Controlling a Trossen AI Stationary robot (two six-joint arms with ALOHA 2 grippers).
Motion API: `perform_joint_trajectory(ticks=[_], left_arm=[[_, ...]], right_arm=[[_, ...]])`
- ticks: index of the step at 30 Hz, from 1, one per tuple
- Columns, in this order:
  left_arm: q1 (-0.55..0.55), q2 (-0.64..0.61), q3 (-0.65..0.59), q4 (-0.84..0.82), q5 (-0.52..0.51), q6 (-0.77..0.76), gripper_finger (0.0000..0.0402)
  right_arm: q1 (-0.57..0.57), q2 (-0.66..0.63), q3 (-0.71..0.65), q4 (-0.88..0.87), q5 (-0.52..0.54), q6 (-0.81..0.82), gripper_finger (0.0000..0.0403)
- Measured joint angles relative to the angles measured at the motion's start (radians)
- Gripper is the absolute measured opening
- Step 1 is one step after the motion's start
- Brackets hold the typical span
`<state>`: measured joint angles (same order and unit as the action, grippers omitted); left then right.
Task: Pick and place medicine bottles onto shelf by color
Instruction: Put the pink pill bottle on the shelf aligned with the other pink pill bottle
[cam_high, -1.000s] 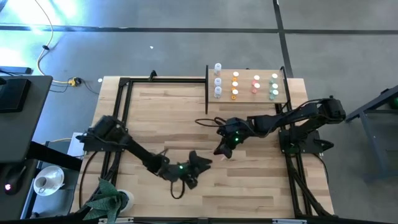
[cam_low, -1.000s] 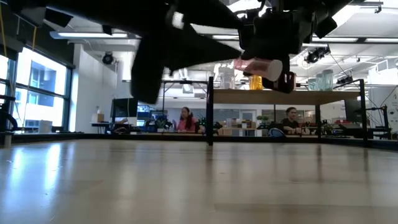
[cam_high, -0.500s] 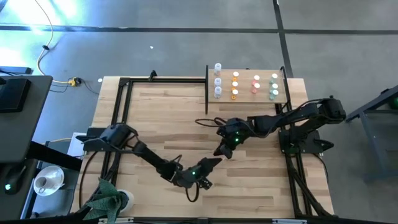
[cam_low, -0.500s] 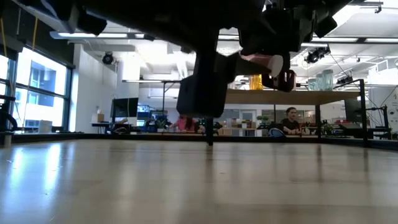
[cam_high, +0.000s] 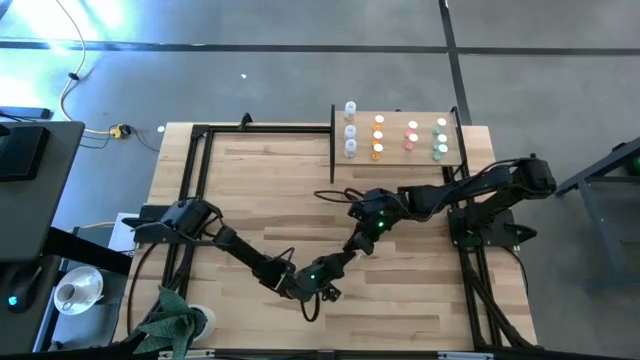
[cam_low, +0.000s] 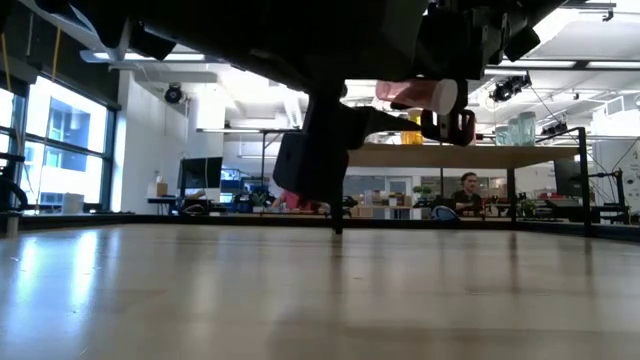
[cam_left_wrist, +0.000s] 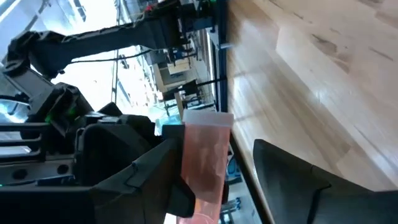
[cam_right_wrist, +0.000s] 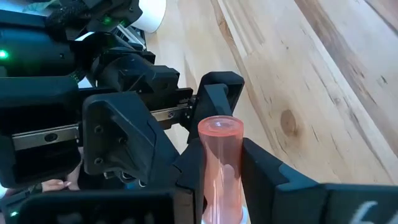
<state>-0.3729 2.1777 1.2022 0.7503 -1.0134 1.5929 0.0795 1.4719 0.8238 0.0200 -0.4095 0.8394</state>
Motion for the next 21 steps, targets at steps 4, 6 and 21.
perform_joint_trajectory(ticks=[4, 6, 21], left_arm=[[-0.001, 0.000, 0.000, 0.001, -0.010, 0.006, 0.0178], [-0.002, 0.000, 0.000, 0.001, -0.007, 0.017, 0.0163], [-0.002, -0.001, 0.000, 0.002, -0.006, 0.060, 0.0085]], right_arm=[[0.014, 0.000, 0.000, 0.001, 0.010, 0.002, 0.0063], [0.021, 0.000, 0.000, 0.001, 0.013, 0.002, 0.0063], [0.027, 0.001, 0.000, -0.002, 0.008, 0.030, 0.0063]])
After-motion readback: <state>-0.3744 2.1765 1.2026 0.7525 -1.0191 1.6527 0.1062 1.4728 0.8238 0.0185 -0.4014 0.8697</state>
